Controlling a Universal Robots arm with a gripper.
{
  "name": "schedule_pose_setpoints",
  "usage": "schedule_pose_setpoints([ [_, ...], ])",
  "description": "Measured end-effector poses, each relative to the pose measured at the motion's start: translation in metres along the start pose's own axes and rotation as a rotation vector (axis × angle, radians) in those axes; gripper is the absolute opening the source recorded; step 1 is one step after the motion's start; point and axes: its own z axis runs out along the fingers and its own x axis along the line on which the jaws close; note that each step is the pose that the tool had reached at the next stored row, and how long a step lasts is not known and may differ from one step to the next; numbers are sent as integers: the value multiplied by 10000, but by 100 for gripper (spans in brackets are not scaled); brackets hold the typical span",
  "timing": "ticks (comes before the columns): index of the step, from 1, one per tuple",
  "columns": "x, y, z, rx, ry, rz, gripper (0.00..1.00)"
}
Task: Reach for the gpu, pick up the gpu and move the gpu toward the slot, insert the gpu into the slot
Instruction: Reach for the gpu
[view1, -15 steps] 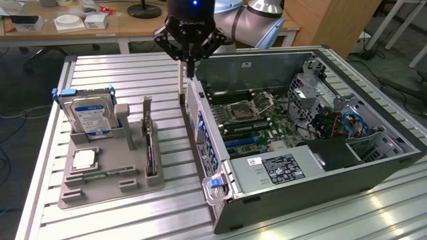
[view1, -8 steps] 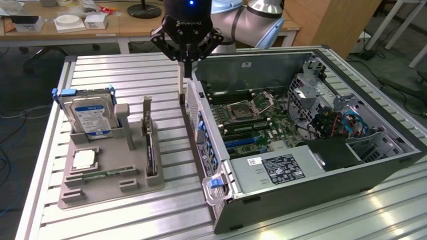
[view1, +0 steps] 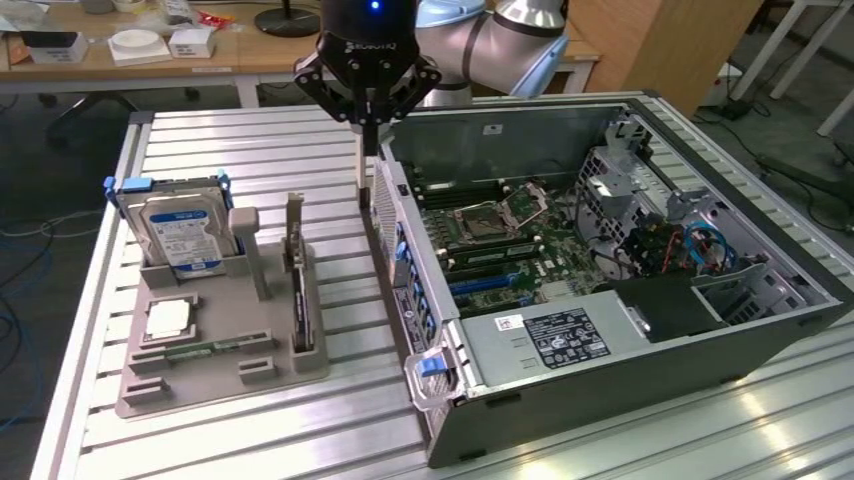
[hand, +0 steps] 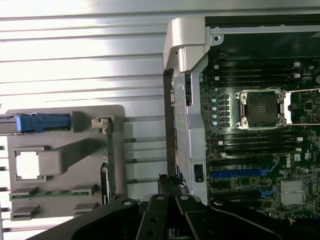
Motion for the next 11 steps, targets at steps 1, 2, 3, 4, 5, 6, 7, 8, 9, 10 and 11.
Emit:
schedule_pose_setpoints([
  [1, 7, -1, 0, 0, 0, 0, 10],
  [2, 14, -2, 0, -1, 0, 0, 10],
  [3, 21, -3, -1, 0, 0, 0, 10],
  [4, 29, -3, -1, 0, 0, 0, 10],
  [5, 36, -4, -1, 0, 0, 1, 10],
  [6, 43, -5, -1, 0, 0, 0, 10],
  [7, 50, -6, -1, 0, 0, 1, 10],
  [8, 57, -7, -2, 0, 0, 0, 10],
  [9, 64, -8, -2, 0, 0, 1, 10],
  [10, 71, -9, -2, 0, 0, 1, 10],
  [11, 78, -9, -2, 0, 0, 1, 10],
])
